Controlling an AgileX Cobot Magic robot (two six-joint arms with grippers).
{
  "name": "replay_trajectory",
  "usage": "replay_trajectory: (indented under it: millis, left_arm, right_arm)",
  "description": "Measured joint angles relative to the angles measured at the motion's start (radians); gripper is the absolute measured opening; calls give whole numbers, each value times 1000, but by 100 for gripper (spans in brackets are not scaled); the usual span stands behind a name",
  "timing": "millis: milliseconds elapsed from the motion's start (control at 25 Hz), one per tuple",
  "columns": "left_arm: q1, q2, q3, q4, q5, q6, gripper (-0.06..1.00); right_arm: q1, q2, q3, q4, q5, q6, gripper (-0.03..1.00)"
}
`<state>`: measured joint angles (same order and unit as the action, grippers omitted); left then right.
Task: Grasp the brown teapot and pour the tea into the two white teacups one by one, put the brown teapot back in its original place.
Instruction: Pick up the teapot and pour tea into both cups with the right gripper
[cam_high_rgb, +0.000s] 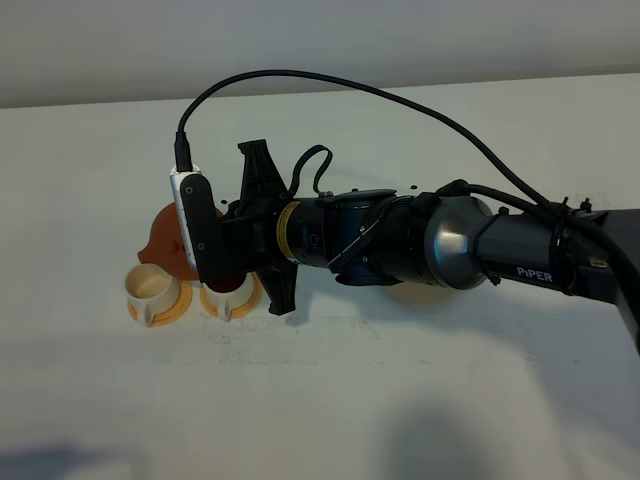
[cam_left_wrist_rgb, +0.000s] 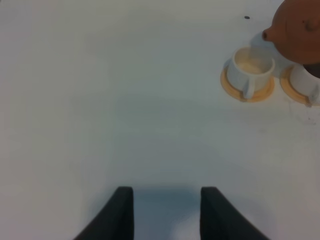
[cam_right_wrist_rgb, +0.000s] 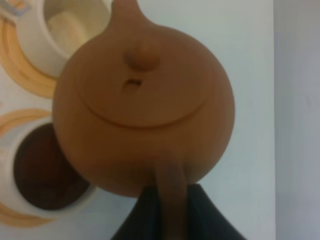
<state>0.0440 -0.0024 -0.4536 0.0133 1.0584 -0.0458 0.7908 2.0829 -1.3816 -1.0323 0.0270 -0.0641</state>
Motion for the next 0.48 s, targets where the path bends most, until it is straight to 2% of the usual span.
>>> replay_trajectory:
  millis: [480]
  left_arm:
    - [0, 0, 0, 0, 0, 0, 33]
  right_arm:
    - [15, 1, -22, -26, 16, 0, 11]
